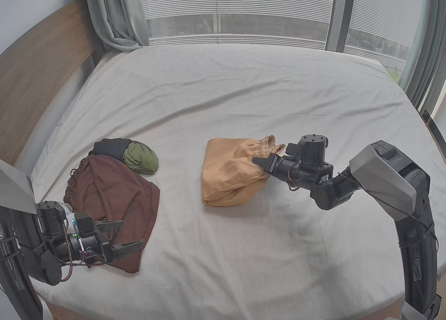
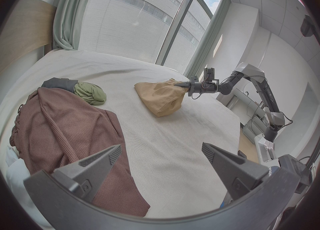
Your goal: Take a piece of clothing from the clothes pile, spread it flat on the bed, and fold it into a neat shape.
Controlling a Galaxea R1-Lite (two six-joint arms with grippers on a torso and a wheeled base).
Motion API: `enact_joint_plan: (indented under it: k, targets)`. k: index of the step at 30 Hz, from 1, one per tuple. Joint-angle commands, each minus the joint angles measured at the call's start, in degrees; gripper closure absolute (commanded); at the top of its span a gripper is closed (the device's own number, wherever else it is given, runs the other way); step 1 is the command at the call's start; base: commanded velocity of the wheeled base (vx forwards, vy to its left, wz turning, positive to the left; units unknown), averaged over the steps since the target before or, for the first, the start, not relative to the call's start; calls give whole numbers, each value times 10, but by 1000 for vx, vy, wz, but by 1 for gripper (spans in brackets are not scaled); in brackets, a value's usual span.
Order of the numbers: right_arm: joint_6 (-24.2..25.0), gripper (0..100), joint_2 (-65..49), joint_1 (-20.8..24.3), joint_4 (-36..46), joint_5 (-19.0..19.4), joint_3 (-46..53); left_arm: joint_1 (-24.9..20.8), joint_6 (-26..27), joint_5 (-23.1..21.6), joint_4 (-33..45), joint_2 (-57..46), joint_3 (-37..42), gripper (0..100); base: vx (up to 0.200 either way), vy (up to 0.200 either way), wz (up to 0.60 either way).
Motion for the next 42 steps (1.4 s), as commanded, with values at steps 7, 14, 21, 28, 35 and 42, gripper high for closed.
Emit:
enact_joint_plan:
  k: [7,14,21,28,35,42]
  targets:
    - [0,100,25,-10,-77,-12,80,0,0,-1,1,-3,-2,0,0,0,0]
    - [2,100,27,-11,-83,-13,82,0,0,-1,0,-3,-2,0,0,0,0]
    - [2,0,19,-20,-87,-29,89,0,-3,-1,0,-10,-2,0,0,0,0]
    - [-1,0,-19,-59,-110,-36,124,0,-3,-1,0,-10,-4,0,0,0,0]
    - [-1,0,-70,-89,-112,-35,131,0,-4,-2,0,-10,-5,0,0,0,0]
    - [-1,0,-106,-61,-107,-35,130,0,-4,-1,0,-10,-7,0,0,0,0]
